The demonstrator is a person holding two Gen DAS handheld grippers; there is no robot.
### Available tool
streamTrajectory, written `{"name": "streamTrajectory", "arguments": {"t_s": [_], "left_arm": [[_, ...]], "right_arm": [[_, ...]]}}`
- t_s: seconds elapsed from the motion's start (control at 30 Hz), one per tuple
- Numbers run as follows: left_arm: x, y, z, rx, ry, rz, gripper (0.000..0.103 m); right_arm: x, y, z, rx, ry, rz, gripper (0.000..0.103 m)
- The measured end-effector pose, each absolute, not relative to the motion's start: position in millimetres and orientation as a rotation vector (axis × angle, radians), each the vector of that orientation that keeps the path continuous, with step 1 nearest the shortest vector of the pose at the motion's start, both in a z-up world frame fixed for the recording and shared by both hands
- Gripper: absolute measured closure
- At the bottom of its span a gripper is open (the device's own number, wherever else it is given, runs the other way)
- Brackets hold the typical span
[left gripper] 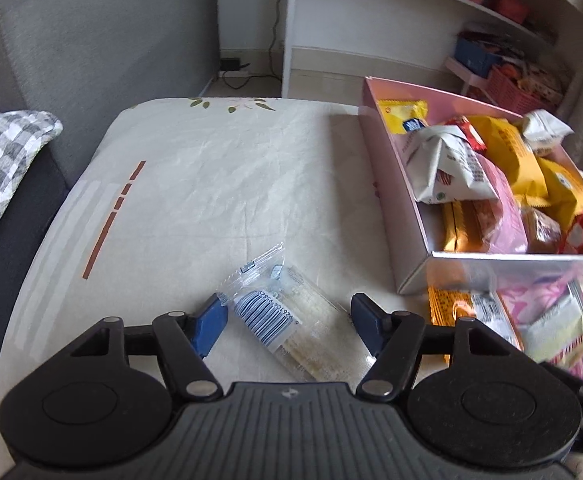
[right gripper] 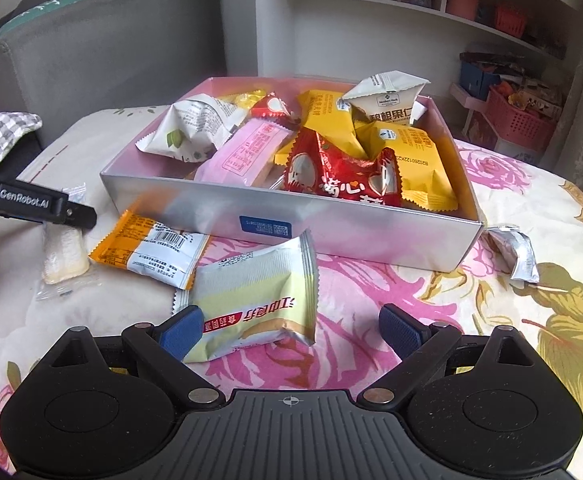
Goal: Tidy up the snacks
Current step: 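Withdraw both open grippers, moving left gripper toward the clear-wrapped bar, then grasp the clear-wrapped bar with left gripper while right gripper grasps the cream pastry pack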
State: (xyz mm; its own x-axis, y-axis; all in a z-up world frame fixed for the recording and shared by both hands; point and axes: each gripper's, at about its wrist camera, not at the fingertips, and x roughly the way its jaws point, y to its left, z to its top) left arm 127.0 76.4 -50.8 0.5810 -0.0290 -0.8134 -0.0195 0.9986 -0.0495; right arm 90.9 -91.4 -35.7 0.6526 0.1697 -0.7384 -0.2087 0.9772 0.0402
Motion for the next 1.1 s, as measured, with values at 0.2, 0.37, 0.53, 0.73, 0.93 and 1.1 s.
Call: {"name": "streamTrajectory", "arguments": {"t_s": [0.2,0.37,0.53,0.73,0.93,1.1], "left_arm": [[113,82,-52,0.044,0.942,-0.151,0.038],[103,86,-49,0.035,0.933,-0.138,0.023],[99,80,-47,-0.072,1.000,-0.121,0.019],[97,70,-51,-0.136,1.054,-0.061,0.025],[92,55,-51,0.000,1.039,-0.035,0.049],[91,57,-48,0.013,1.038,-0.049,0.070]], "right_arm": [[88,-106,-34,-0.043,0.822,0.216,0.007],[82,-102,-29,-0.062,0.789,0.256,0.007],[83,-85,-33,-0.091,0.799,0.286,0.007],[85,-67,-38,-0.131,0.801,0.313,0.007],[86,-59,-39,-0.136,0.791,0.317,0.006],[88,-63,-37,-0.125,0.798,0.298,0.013]]}}
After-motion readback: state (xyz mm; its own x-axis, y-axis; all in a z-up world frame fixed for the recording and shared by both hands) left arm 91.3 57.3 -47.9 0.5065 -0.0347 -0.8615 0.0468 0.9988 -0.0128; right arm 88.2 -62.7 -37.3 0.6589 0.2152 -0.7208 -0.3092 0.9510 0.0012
